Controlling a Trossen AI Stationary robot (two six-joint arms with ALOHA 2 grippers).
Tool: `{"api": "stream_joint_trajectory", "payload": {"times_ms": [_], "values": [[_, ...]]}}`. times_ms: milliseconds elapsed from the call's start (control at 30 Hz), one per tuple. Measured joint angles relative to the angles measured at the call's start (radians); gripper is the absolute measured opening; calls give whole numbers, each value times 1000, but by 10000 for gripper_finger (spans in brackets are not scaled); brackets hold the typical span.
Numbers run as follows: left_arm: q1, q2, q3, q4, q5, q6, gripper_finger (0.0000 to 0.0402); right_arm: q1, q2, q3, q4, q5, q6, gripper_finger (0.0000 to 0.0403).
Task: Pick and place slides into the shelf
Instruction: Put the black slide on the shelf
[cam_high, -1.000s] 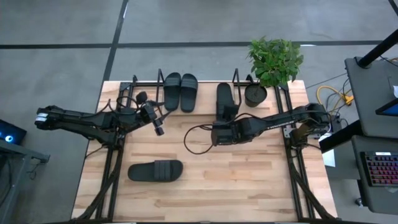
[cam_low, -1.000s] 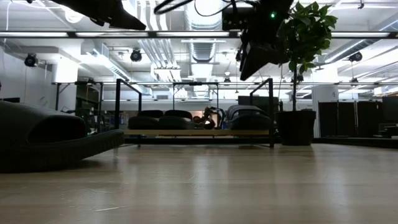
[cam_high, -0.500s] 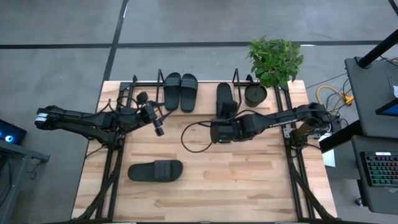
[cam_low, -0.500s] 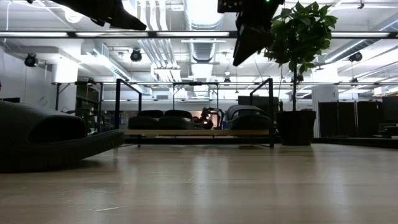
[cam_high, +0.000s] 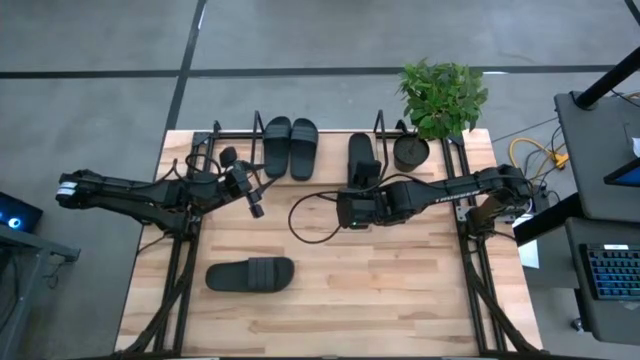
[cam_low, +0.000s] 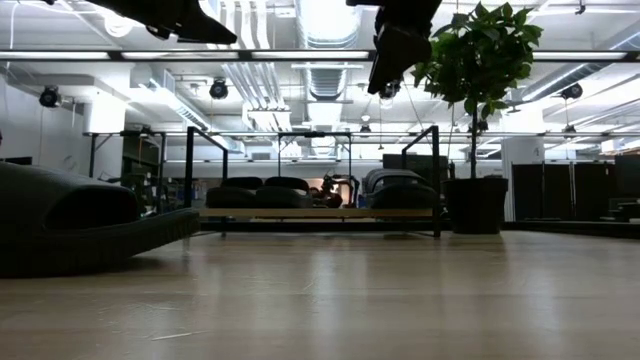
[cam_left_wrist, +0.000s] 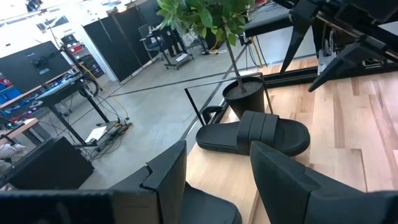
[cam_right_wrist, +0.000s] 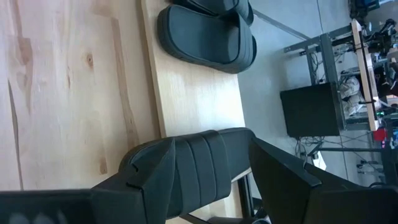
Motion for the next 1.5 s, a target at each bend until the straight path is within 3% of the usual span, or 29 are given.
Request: {"api": "stream_joint_trajectory", "payload": {"times_ms": [1500], "values": [[0, 0, 11, 40, 80, -3, 164, 0, -2, 8, -4, 0, 0, 196]]}}
